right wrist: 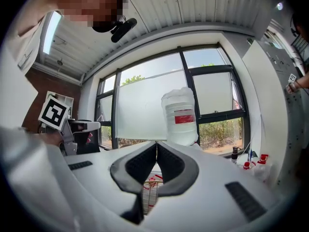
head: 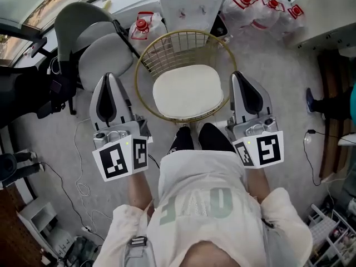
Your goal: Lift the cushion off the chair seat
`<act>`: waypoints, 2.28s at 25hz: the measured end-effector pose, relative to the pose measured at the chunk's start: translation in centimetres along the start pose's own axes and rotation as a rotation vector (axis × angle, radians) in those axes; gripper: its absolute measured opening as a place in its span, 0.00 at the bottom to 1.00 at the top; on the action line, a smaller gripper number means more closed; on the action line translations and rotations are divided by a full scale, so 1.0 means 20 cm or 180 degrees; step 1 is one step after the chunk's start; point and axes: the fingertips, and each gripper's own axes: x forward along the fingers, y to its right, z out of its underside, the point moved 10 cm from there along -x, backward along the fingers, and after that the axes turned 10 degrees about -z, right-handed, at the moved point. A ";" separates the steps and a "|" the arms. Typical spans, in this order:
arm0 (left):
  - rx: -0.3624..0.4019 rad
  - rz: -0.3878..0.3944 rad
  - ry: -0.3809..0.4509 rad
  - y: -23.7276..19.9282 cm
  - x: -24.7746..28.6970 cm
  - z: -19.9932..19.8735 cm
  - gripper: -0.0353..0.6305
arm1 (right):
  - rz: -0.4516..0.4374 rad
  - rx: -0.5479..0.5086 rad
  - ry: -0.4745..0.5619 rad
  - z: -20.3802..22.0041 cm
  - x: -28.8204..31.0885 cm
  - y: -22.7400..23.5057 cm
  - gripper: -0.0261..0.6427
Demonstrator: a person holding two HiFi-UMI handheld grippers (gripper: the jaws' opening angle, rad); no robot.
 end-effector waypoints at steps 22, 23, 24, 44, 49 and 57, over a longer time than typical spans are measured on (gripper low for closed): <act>-0.0124 -0.0025 -0.1652 0.00 0.35 0.72 0.39 | -0.0611 0.0502 -0.0530 0.26 0.45 0.29 0.06; -0.0082 -0.0037 -0.1871 -0.03 0.33 0.85 0.39 | -0.0664 0.0529 -0.0602 0.30 0.45 0.27 0.06; -0.0068 -0.0041 -0.2089 -0.06 0.31 0.98 0.39 | -0.0727 0.0548 -0.0681 0.35 0.46 0.24 0.06; -0.0517 -0.0443 -0.3869 -0.27 0.27 2.56 0.39 | -0.2028 0.1060 -0.1700 1.28 0.63 0.06 0.06; -0.0563 -0.0537 -0.3968 -0.23 0.28 2.62 0.40 | -0.2121 0.1258 -0.1760 1.30 0.62 0.05 0.06; -0.1003 -0.0471 -0.4242 -0.31 0.31 2.71 0.41 | -0.2212 0.1413 -0.1798 1.34 0.63 0.02 0.06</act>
